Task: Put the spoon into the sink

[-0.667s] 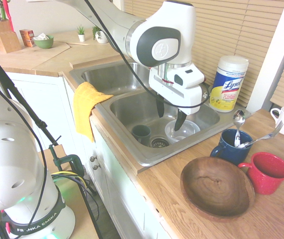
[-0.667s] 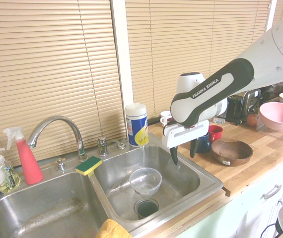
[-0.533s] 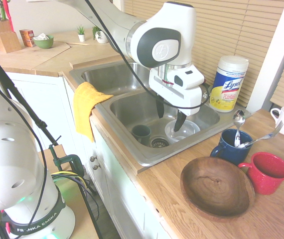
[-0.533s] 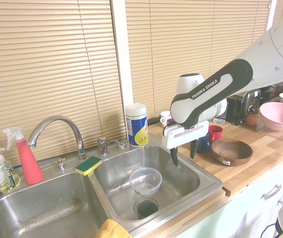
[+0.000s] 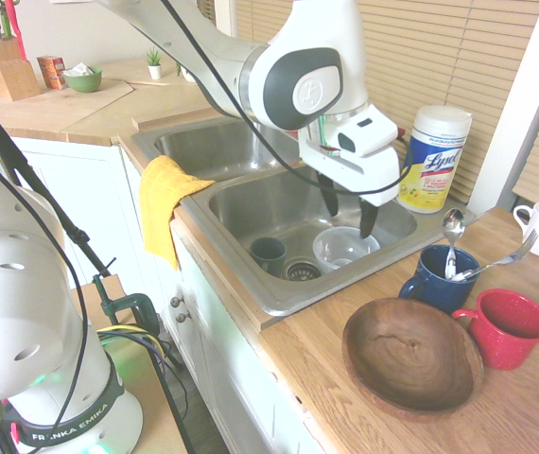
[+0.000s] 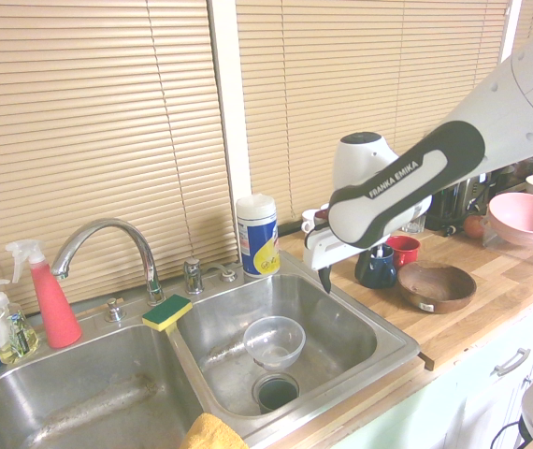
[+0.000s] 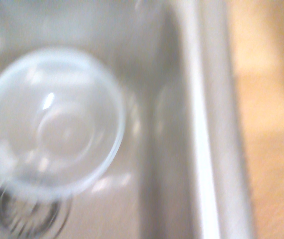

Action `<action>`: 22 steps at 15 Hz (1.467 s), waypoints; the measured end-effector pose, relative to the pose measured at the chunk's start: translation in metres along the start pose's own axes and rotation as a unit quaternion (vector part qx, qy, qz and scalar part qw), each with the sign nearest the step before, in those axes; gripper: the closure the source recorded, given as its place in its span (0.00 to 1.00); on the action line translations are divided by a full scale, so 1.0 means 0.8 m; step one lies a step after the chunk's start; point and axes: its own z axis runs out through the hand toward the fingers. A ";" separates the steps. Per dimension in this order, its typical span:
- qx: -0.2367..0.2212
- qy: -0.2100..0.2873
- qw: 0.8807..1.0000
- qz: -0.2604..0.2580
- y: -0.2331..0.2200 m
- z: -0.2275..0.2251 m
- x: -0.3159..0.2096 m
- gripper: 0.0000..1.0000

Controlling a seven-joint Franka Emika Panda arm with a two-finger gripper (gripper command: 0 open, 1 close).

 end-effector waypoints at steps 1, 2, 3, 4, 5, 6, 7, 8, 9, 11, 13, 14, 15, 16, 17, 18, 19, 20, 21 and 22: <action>0.005 0.012 1.000 0.007 0.002 0.000 0.009 0.00; 0.009 0.022 1.000 0.013 0.005 -0.001 0.019 0.00; 0.014 0.035 0.999 0.017 0.006 -0.002 0.030 0.00; 0.022 0.054 0.998 0.022 0.006 -0.003 0.038 0.00; 0.026 0.071 0.997 0.028 0.007 -0.003 0.043 0.00; 0.025 0.082 0.996 0.032 0.008 -0.001 0.046 0.00; 0.023 0.089 0.995 0.037 0.007 0.002 0.050 0.00; 0.021 0.095 0.994 0.041 0.005 0.005 0.055 0.00; 0.020 0.104 0.993 0.047 0.003 0.008 0.063 0.00; 0.021 0.132 0.989 0.060 -0.002 0.010 0.075 0.00; 0.021 0.157 0.985 0.073 -0.006 0.014 0.080 0.00; 0.019 0.159 0.984 0.077 -0.007 0.018 0.082 0.00; 0.017 0.160 0.984 0.080 -0.010 0.023 0.085 0.00; 0.015 0.162 0.983 0.083 -0.013 0.028 0.089 0.00; 0.014 0.167 0.982 0.087 -0.015 0.032 0.094 1.00; 0.015 0.176 0.980 0.092 -0.017 0.033 0.098 1.00; 0.017 0.185 0.978 0.098 -0.018 0.033 0.103 1.00; 0.018 0.190 0.976 0.101 -0.019 0.032 0.105 1.00; 0.016 0.194 0.975 0.103 -0.019 0.032 0.107 1.00; 0.013 0.196 0.975 0.104 -0.019 0.033 0.107 1.00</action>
